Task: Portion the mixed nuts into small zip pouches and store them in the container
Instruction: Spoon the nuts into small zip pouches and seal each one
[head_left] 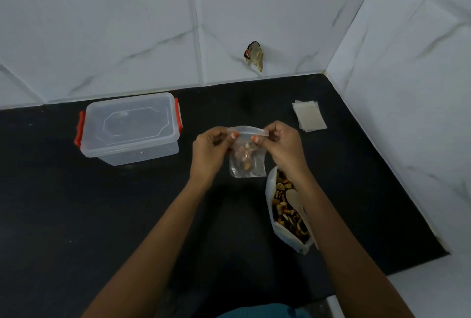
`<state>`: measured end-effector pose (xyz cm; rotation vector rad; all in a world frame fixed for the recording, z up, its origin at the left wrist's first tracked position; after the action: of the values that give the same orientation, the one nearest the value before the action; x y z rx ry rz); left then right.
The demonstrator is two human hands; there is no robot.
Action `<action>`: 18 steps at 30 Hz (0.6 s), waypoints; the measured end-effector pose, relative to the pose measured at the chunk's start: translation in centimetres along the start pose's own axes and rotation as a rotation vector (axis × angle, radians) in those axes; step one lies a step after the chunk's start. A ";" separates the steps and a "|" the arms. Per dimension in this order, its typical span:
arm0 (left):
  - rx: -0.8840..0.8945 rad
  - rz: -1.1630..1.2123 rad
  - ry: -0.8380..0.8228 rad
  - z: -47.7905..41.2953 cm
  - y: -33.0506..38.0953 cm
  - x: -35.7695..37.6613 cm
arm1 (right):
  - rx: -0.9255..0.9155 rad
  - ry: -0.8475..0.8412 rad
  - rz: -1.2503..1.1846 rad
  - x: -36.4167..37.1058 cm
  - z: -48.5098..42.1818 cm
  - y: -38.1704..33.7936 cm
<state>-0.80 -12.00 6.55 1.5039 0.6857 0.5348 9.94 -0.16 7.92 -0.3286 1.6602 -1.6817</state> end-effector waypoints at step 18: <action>-0.462 -0.098 0.328 -10.9 -10.2 -1.9 | 0.173 -0.002 0.115 7.4 -15.1 7.3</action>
<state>-10.75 -5.74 -2.89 0.9551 0.8184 0.8129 -2.67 7.17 -3.19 -0.1484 1.4905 -1.7222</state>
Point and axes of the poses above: each hand's wrist, its own z-axis away from the middle knuckle, its own x-axis out of the palm, y = z × x, the point moved 7 cm from there along -z, towards the middle knuckle, and after that the axes turned 4 degrees about x, right-handed, at the moved point
